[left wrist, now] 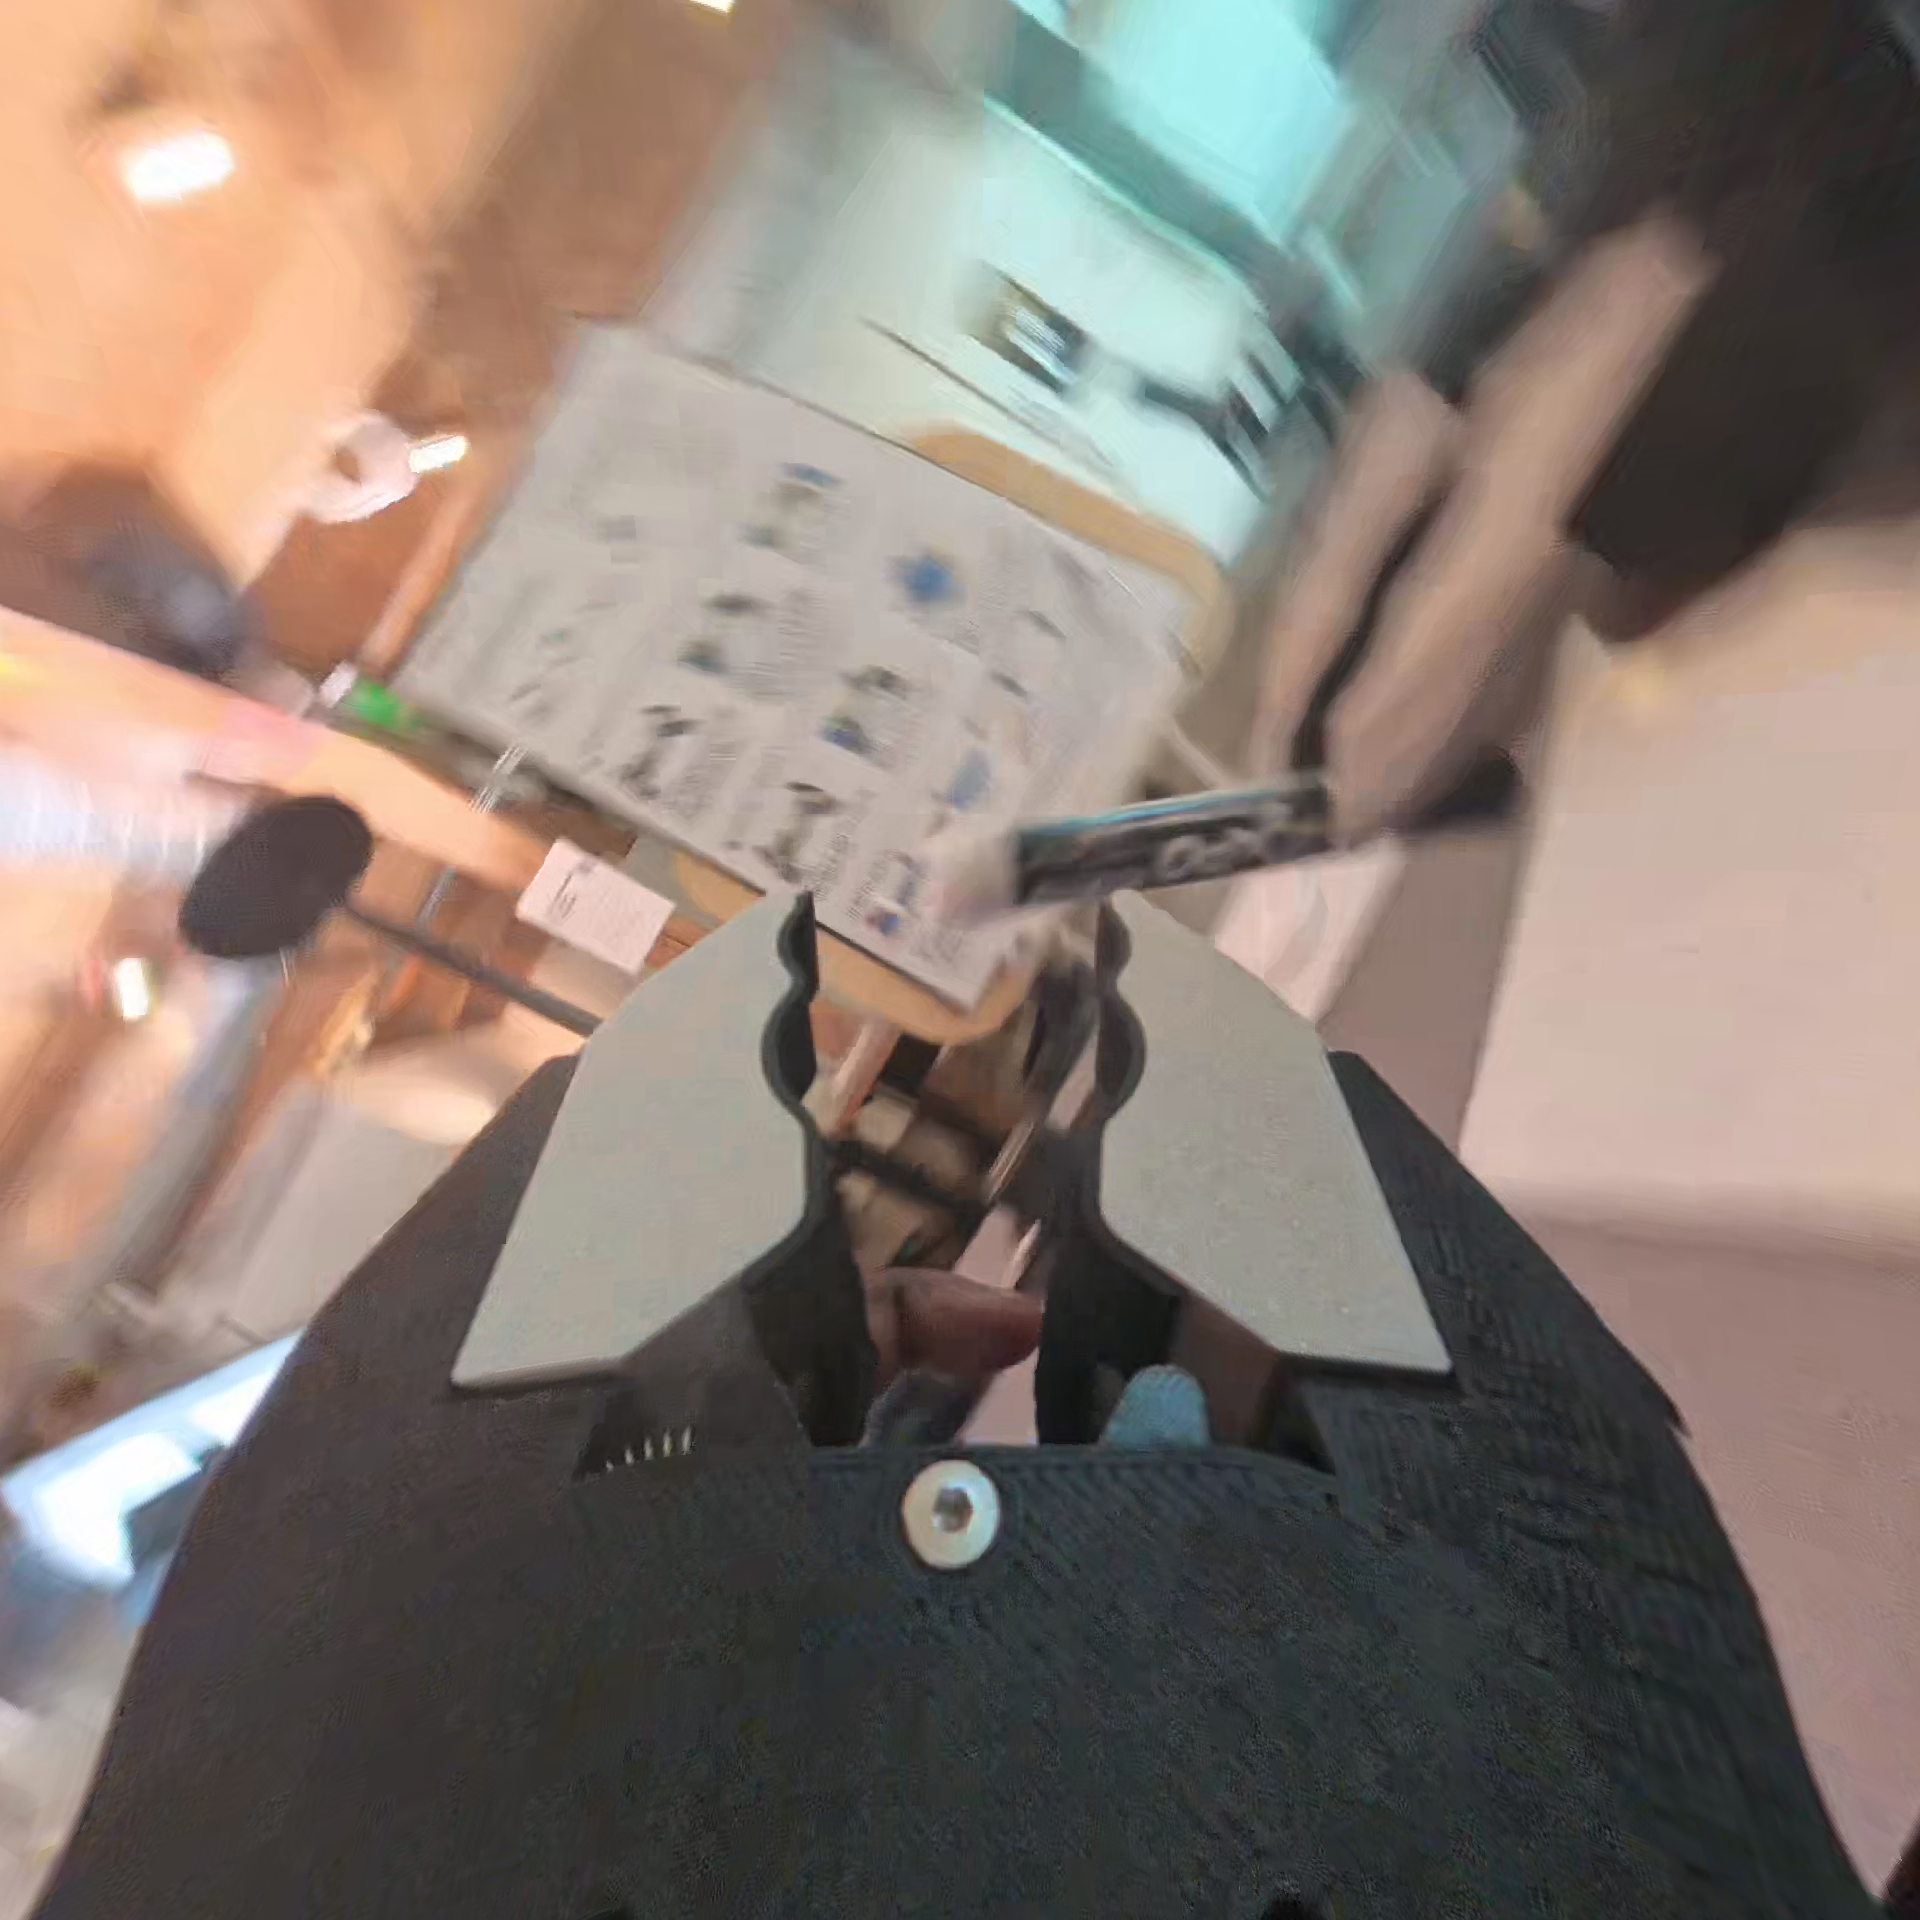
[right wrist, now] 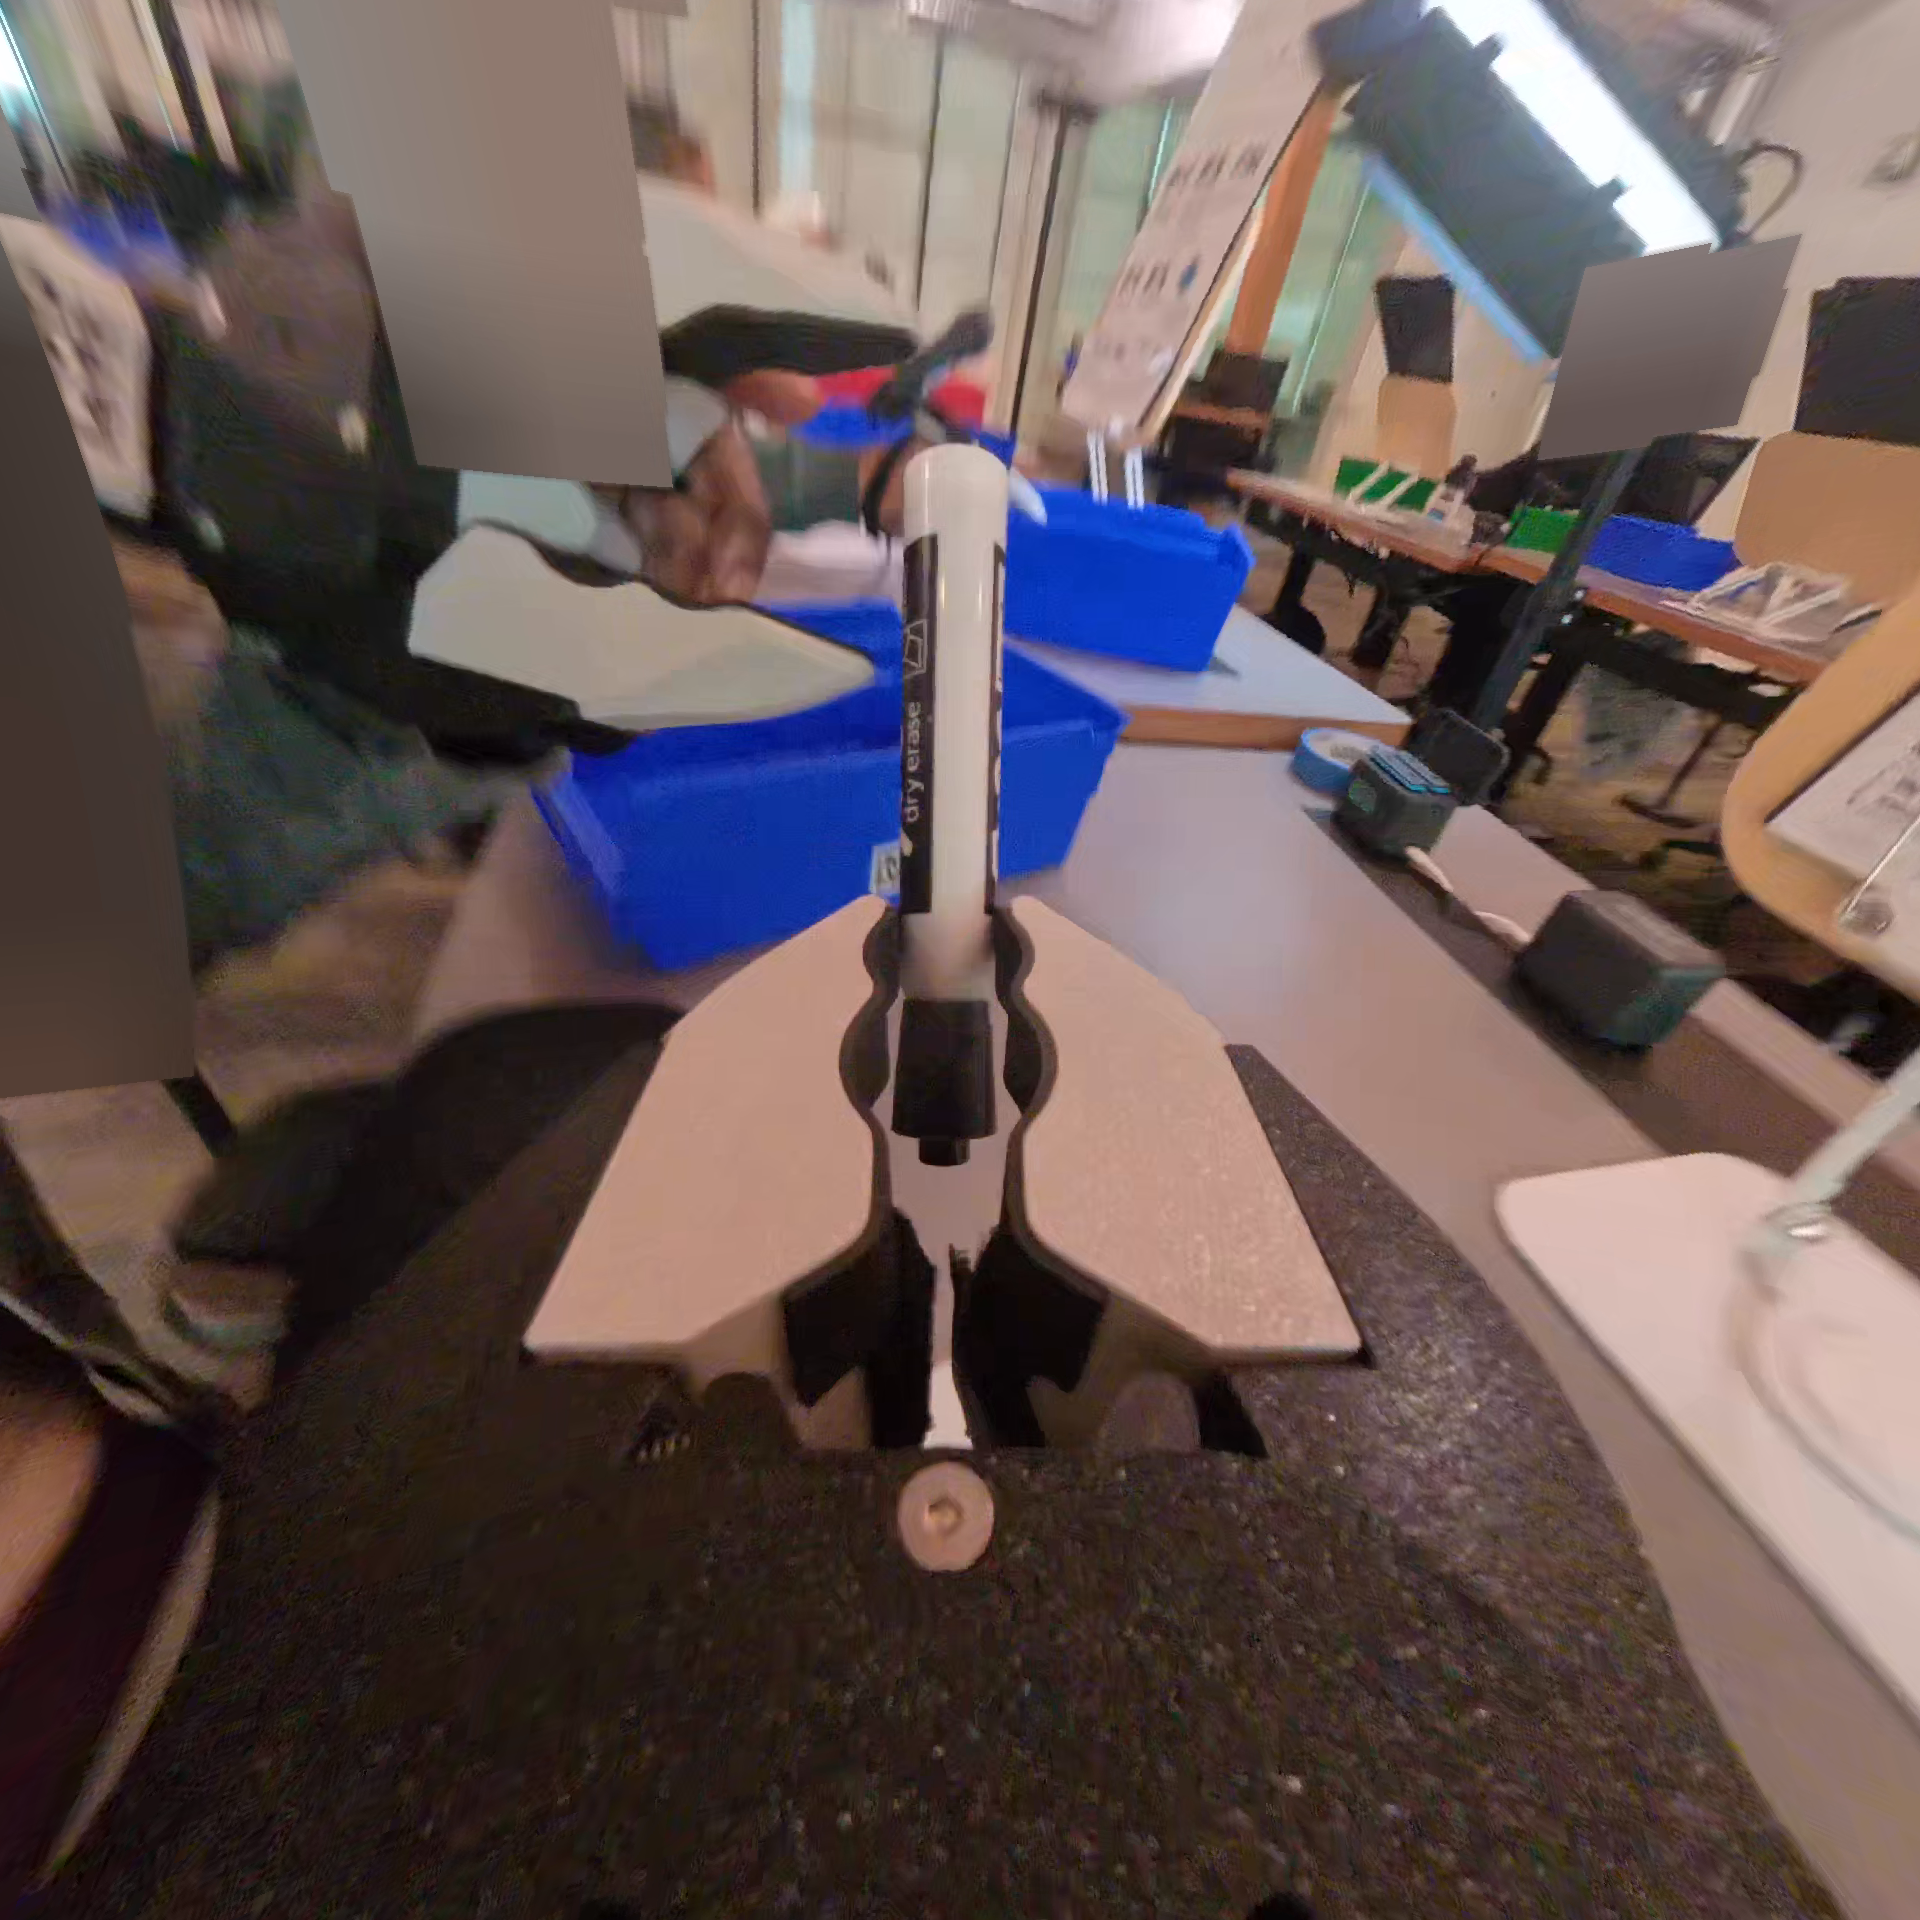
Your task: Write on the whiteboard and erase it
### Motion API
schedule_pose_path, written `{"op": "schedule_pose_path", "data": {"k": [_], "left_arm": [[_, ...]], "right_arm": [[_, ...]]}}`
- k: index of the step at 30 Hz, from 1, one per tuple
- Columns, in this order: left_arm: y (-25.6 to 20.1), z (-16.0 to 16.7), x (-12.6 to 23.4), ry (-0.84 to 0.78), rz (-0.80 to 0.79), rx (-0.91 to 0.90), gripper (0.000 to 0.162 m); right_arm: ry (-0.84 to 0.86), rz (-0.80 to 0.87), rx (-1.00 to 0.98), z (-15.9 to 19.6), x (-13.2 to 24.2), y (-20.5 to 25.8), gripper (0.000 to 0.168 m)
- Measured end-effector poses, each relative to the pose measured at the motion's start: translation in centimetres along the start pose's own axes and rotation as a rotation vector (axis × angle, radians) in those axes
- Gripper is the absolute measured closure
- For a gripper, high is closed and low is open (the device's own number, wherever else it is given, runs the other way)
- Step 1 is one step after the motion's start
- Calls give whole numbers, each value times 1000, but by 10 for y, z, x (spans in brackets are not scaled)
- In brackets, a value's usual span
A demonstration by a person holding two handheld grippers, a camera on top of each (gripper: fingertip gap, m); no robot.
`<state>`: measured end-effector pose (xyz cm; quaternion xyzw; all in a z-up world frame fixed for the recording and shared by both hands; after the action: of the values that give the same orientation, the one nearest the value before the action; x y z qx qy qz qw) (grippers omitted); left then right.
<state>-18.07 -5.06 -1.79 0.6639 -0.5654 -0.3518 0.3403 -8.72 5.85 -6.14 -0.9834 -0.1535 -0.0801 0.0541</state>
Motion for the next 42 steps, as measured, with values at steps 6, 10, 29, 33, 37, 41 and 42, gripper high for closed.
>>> {"op": "schedule_pose_path", "data": {"k": [6, 10, 29, 33, 37, 41, 42], "left_arm": [[-47, -8, -6, -162, 286, 793, 108], [-79, -21, -24, -105, 429, 831, 108], [-91, -22, -14, -41, 692, 257, 142], [-96, -19, -21, 13, 636, 227, 133], [-102, -18, -22, 15, 646, 222, 144], [-110, -14, -15, 21, 897, 322, 145], [-113, -14, -11, 3, 1052, 408, 145]], "right_arm": [[-685, -299, -635, -2, 35, -17, 151], [-664, -180, -530, 4, 27, -7, 151], [-181, -153, -18, 9, 33, 21, 149], [-194, -119, -36, 12, 30, 21, 149], [-195, -122, -53, 16, 30, 25, 149], [-111, -95, 95, 22, 32, 40, 149], [-95, -88, 166, 21, 35, 49, 149]]}}
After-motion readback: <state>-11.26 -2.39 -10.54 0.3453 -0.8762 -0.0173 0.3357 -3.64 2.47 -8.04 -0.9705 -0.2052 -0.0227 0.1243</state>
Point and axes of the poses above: each gripper's, where its closed fingertips meet, x back along the fingers, z out of its underside, y = z × x across the jaws, the point moved 6 cm from there along x, back along the fingers, and after that the axes turned 8 degrees about y, right-handed, at the moved point
